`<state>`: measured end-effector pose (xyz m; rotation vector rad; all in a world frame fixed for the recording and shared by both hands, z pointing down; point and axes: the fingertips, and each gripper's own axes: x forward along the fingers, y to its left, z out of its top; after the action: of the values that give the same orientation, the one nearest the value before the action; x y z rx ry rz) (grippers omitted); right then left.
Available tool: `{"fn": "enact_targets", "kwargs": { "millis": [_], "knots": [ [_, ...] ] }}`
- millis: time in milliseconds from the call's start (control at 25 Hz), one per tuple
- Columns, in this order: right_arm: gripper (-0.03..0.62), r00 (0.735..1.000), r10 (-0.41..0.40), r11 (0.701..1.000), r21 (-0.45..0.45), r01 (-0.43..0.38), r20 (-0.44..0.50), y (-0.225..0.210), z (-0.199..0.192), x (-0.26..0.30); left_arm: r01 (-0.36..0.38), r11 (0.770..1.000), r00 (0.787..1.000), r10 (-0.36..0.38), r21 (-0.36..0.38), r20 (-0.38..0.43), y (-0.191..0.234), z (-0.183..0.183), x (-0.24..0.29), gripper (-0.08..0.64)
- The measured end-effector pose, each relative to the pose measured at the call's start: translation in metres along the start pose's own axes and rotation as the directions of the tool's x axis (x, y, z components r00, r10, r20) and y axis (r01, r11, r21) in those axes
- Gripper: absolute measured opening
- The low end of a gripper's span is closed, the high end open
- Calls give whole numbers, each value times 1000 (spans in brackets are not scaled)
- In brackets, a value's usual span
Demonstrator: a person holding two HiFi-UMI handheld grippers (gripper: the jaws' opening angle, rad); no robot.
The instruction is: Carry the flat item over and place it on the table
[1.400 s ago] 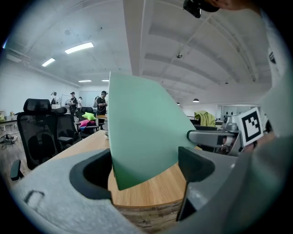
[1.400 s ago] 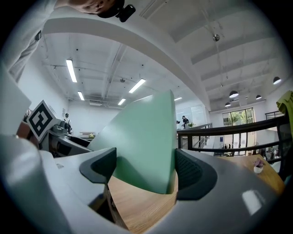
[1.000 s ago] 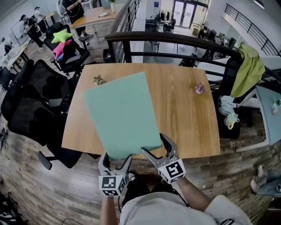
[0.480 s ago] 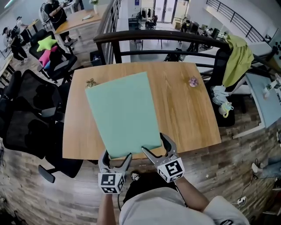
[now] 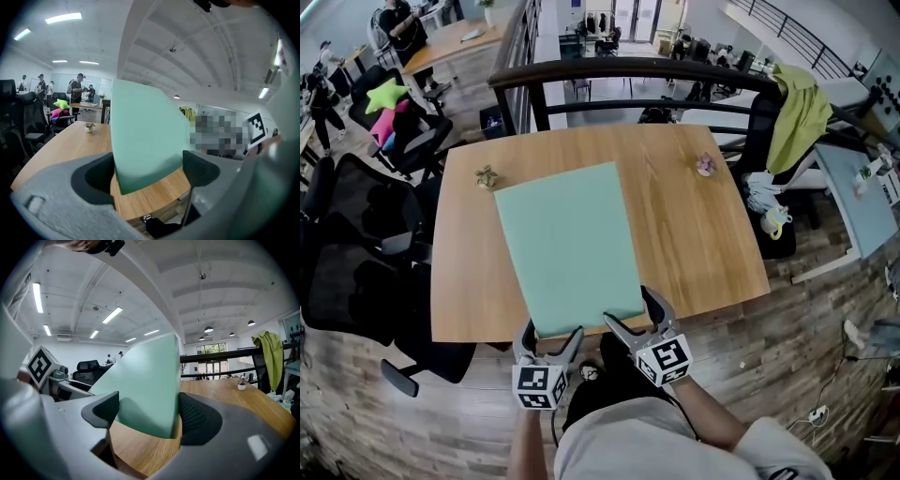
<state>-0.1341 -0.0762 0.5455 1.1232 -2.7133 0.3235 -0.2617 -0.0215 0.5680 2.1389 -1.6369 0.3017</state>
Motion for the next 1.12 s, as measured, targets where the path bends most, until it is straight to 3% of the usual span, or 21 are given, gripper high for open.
{"fn": "enact_targets", "kwargs": {
  "millis": [360,1120],
  "knots": [
    [413,999,16,999,42,-15,-39,-11,-4,26,-10,999,1000,9,-34,-18,15,3,18,468],
    [413,974,36,988,155,-1,-225,-65,-37,89,-10,990,989,-11,-143,-145,39,-7,93,468]
  ]
}}
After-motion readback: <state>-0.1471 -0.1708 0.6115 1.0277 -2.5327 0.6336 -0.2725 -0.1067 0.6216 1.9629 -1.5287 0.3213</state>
